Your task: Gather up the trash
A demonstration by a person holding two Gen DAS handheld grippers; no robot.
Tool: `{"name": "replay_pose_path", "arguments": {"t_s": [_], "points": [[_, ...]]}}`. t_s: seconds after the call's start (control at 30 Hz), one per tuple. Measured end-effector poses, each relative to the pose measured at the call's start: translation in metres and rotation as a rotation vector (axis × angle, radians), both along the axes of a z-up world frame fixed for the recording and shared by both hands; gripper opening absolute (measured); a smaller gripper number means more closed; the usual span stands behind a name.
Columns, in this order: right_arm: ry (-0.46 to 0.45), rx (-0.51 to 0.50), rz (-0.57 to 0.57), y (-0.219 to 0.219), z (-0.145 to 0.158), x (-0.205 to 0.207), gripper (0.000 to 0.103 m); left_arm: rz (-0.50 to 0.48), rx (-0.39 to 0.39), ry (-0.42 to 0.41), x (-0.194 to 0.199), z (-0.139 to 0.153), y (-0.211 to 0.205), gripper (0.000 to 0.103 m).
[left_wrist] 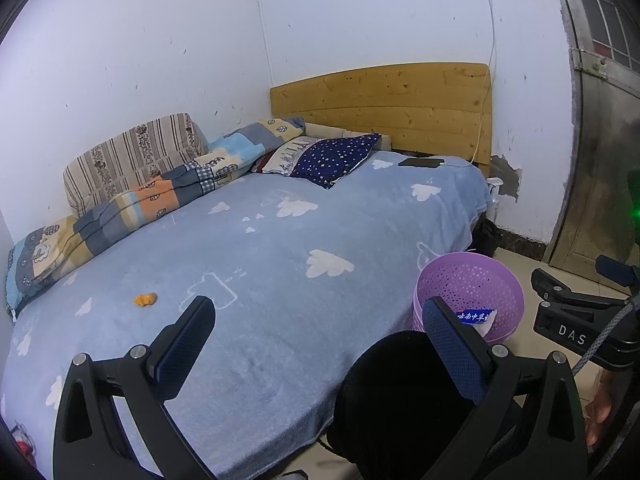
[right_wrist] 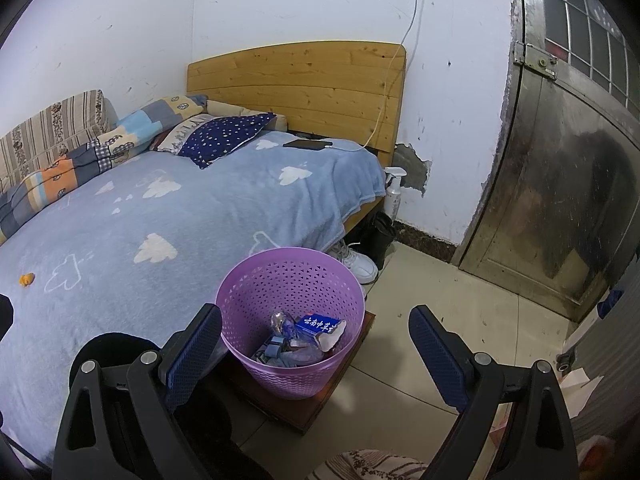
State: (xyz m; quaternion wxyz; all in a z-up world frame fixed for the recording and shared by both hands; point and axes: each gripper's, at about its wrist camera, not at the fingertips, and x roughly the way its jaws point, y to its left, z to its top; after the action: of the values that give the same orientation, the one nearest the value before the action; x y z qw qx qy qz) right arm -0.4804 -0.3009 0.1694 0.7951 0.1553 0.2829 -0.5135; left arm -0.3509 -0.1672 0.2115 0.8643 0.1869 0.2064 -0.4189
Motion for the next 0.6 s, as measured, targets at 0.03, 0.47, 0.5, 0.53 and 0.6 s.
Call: {"name": "replay_pose_path", "arguments": {"t_s": [0.03, 0.47, 0.5, 0.53, 0.6], "points": [[0.0, 0.0, 0.0, 0.0002, -0.0001, 0.0, 0.096, 0.001, 0.0, 0.0, 0.0001, -0.0002, 0.0006, 0.103], [0.008, -0.01, 0.011, 0.0016, 0.002, 0.0026, 0.096, 0.001, -0.004, 0.0, 0.0004, 0.0002, 0.0022, 0.103], [0.008, -0.01, 0.011, 0.0017, 0.002, 0.0028, 0.096, 0.001, -0.005, 0.0, 0.0003, 0.0004, 0.0018, 0.103], [0.008, -0.009, 0.01, 0.0018, 0.0017, 0.0031, 0.096, 0.001, -0.005, 0.0, 0.0004, 0.0001, 0.0023, 0.103], [0.009, -0.009, 0.011, 0.0021, 0.0019, 0.003, 0.096, 0.001, -0.006, 0.001, 0.0005, 0.0, 0.0026, 0.103]]}}
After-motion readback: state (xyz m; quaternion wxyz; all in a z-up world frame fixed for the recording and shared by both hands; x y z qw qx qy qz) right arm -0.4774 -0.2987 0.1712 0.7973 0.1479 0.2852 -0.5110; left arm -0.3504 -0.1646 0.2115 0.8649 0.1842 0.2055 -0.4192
